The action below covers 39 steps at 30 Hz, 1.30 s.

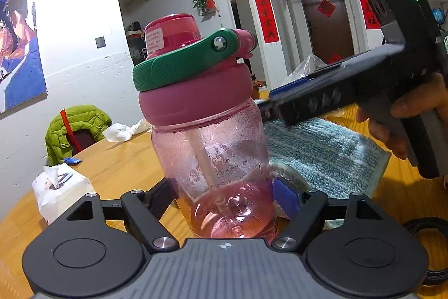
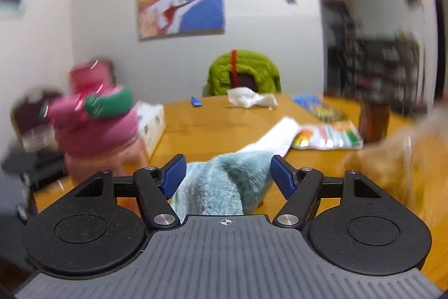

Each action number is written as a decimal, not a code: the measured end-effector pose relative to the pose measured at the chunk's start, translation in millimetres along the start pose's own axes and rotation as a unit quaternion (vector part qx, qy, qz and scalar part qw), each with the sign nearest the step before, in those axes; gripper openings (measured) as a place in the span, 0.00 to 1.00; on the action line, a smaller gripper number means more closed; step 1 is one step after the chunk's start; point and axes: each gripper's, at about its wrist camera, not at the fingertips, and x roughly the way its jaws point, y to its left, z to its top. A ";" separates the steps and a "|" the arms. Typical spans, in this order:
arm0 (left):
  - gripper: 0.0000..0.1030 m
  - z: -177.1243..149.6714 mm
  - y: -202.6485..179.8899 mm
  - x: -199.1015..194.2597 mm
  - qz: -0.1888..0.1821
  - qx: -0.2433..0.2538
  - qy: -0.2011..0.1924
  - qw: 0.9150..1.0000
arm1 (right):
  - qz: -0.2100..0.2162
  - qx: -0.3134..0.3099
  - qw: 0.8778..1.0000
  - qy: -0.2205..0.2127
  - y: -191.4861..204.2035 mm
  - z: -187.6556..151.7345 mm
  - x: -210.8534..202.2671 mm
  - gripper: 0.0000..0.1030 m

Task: Clean container
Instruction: 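Regrasp the blue towel with the right gripper, then hold the bottle with the left gripper while the right gripper wipes its side with the towel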

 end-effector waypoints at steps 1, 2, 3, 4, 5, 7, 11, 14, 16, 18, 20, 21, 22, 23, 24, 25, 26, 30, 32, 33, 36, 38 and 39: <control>0.74 0.2 -1.3 -0.9 0.000 0.000 0.000 1.000 | -0.020 -0.023 1.000 0.003 5.4 0.6 1.9 0.70; 0.74 0.3 -2.1 -1.4 0.000 0.000 0.000 1.000 | -0.057 -0.035 0.998 -0.010 5.2 2.0 -0.7 0.70; 0.74 0.5 -2.6 -1.7 0.000 0.000 0.000 1.000 | -0.093 -0.046 0.994 -0.023 5.0 3.6 -3.5 0.70; 0.74 0.5 -3.7 -2.4 0.001 0.000 0.000 1.000 | -0.104 -0.042 0.993 -0.048 1.4 5.8 -11.1 0.72; 0.74 0.4 -4.4 -3.1 0.000 0.000 0.000 1.000 | -0.081 -0.017 0.994 -0.068 -5.8 8.2 -18.1 0.74; 0.74 0.4 -4.2 -3.3 0.000 0.000 0.000 1.000 | -0.021 0.041 0.995 -0.086 -20.1 11.4 -25.2 0.77; 0.74 -0.8 -9.3 -6.4 0.001 0.000 0.000 1.000 | -0.002 0.043 0.999 0.000 -22.3 2.7 8.9 0.75; 0.74 -4.1 -7.5 5.0 0.003 0.002 0.001 1.000 | 0.018 0.010 0.997 0.069 -15.8 -8.4 34.4 0.74; 0.74 -4.4 -8.9 4.1 0.002 0.002 0.001 1.000 | 0.006 -0.008 0.996 0.087 -10.2 -13.3 38.1 0.73; 0.74 -4.4 -10.1 3.8 0.003 0.003 0.001 1.000 | -0.006 -0.026 0.994 0.105 -4.6 -18.1 41.8 0.70; 0.74 -3.9 -10.7 3.9 0.002 0.002 0.002 1.000 | -0.019 -0.044 0.991 0.122 1.0 -23.0 45.5 0.57; 0.74 -3.7 -10.6 3.3 0.002 0.000 0.003 1.000 | -0.025 -0.053 0.990 0.131 3.8 -25.4 47.4 0.41; 0.75 -3.3 -10.3 1.9 0.003 -0.002 0.007 1.000 | -0.031 -0.062 0.988 0.140 6.6 -27.8 49.2 0.31; 0.78 -3.0 -10.0 0.5 0.004 -0.005 0.010 1.000 | -0.037 -0.070 0.986 0.148 9.2 -30.1 50.9 0.27; 0.79 -2.3 -10.2 -1.2 0.007 -0.006 0.015 1.000 | -0.039 -0.057 0.987 0.143 7.2 -27.7 47.8 0.24; 0.80 -1.4 -10.9 -3.4 0.011 -0.006 0.024 1.000 | -0.041 -0.044 0.989 0.138 5.2 -25.3 44.7 0.23; 0.80 -0.2 -12.1 -5.1 0.017 -0.006 0.034 0.999 | -0.042 -0.029 0.990 0.132 2.8 -22.9 41.5 0.23; 0.72 2.1 -22.9 -12.2 0.036 0.024 0.061 0.997 | 0.019 0.128 0.987 0.093 -35.9 -14.8 24.7 0.24; 0.65 2.4 -26.3 -16.8 0.036 0.031 0.058 0.997 | 0.051 0.206 0.975 0.072 -55.3 -10.8 16.3 0.24; 0.63 2.2 -27.3 -19.3 0.036 0.033 0.054 0.997 | 0.078 0.241 0.966 0.058 -63.4 -11.8 13.0 0.24; 0.63 1.3 -28.1 -21.2 0.036 0.030 0.043 0.998 | 0.161 0.334 0.929 0.012 -81.7 -16.7 5.4 0.24; 0.62 -1.1 -27.9 -17.7 0.038 0.028 0.034 0.998 | 0.218 0.372 0.902 0.004 -84.2 -21.9 9.8 0.24; 0.62 -1.9 -27.8 -15.8 0.038 0.028 0.030 0.998 | 0.246 0.391 0.887 -0.001 -85.5 -24.6 12.0 0.24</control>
